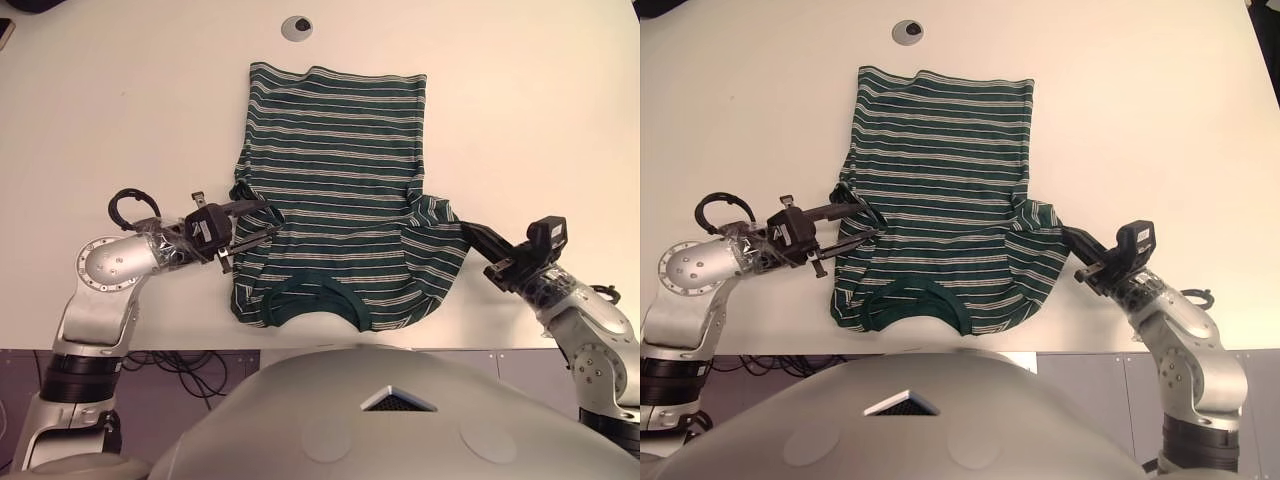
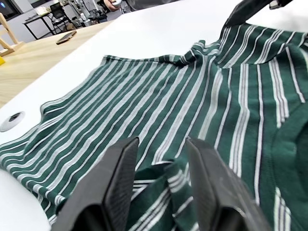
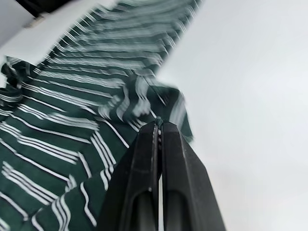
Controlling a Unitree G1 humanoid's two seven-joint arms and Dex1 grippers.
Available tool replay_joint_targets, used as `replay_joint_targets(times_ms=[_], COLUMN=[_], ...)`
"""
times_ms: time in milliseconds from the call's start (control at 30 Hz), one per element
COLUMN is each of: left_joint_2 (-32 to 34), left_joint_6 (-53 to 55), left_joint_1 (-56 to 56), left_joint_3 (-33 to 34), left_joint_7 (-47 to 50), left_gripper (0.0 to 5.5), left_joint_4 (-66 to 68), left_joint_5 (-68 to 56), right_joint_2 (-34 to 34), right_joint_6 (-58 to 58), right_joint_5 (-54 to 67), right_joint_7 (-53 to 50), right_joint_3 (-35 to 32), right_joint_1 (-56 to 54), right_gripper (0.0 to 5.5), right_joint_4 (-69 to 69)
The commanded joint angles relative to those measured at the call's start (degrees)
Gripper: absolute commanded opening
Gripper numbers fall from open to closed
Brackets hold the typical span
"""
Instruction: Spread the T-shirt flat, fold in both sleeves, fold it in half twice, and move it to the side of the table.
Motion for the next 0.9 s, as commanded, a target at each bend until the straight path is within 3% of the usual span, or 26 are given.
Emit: replay_joint_targets(times_ms=[33, 133, 400, 600, 767, 900], left_joint_2=[-0.3, -0.7, -0.4, -0.8, -1.1, -1.0], left_joint_6=[-0.7, -1.2, -1.5, -2.0, -2.1, -2.6], left_joint_1=[0.0, 0.4, 1.3, 1.2, 0.4, 0.3], left_joint_3=[-0.7, -1.5, -2.2, -2.6, -2.8, -2.6], left_joint_7=[-0.5, -0.6, -0.8, -0.5, -0.5, -0.5], left_gripper=[1.75, 1.75, 1.75, 1.75, 1.75, 1.75], left_joint_4=[3.0, 4.2, 4.1, 5.8, 6.8, 7.8], left_joint_5=[0.6, 1.0, 1.3, 2.0, 2.4, 2.8], right_joint_2=[-4.3, -5.1, -6.7, -6.0, -6.2, -4.9], right_joint_6=[-2.8, -3.3, -5.2, -3.6, -3.4, -3.2], right_joint_5=[-6.5, -9.2, -24.7, -26.4, -26.6, -23.5], right_joint_7=[1.7, 2.2, 3.2, 4.0, 4.7, 4.8], right_joint_3=[5.1, 9.1, 28.6, 34.8, 37.2, 35.1], right_joint_1=[-1.3, -3.1, -12.5, -14.3, -13.9, -13.6], right_gripper=[0.04, 0.04, 0.04, 0.04, 0.84, 1.51], right_joint_4=[-5.3, -7.4, -2.3, -2.7, -1.3, -2.5])
